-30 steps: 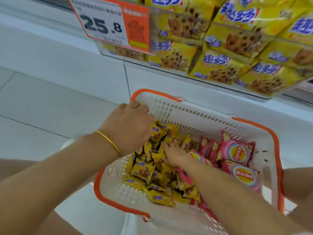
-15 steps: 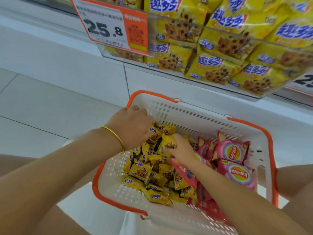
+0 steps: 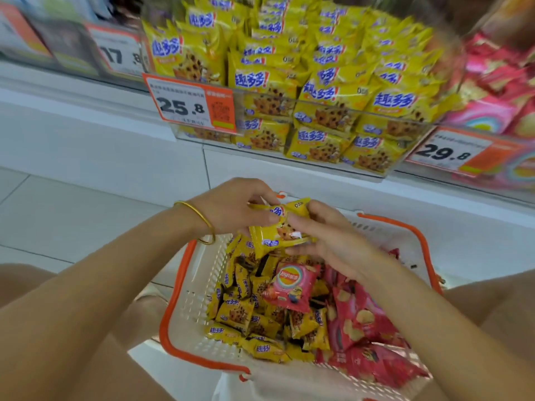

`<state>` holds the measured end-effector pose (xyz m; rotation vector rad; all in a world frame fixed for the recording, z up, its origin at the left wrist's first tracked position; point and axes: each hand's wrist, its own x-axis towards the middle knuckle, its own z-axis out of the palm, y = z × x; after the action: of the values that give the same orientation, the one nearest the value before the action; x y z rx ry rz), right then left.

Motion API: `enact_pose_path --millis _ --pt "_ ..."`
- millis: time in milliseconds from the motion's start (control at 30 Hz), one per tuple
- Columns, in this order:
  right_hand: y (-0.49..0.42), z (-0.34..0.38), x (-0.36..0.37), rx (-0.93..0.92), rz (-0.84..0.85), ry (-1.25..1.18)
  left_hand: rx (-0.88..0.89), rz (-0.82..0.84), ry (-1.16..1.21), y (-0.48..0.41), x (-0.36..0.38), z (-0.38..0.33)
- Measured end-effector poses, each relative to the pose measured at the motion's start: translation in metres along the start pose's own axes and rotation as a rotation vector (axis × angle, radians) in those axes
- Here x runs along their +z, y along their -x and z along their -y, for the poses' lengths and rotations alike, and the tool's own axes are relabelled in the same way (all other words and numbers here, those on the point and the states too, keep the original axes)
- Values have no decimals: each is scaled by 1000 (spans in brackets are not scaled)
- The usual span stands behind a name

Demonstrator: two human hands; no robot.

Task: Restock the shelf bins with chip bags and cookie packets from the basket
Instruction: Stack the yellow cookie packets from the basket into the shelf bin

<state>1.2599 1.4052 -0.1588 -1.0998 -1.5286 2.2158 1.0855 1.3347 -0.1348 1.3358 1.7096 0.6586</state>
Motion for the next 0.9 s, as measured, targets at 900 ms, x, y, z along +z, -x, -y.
enact_pose_path --millis 900 --pt "-175 254 69 -608 -521 612 278 -934 -448 -33 -135 -31"
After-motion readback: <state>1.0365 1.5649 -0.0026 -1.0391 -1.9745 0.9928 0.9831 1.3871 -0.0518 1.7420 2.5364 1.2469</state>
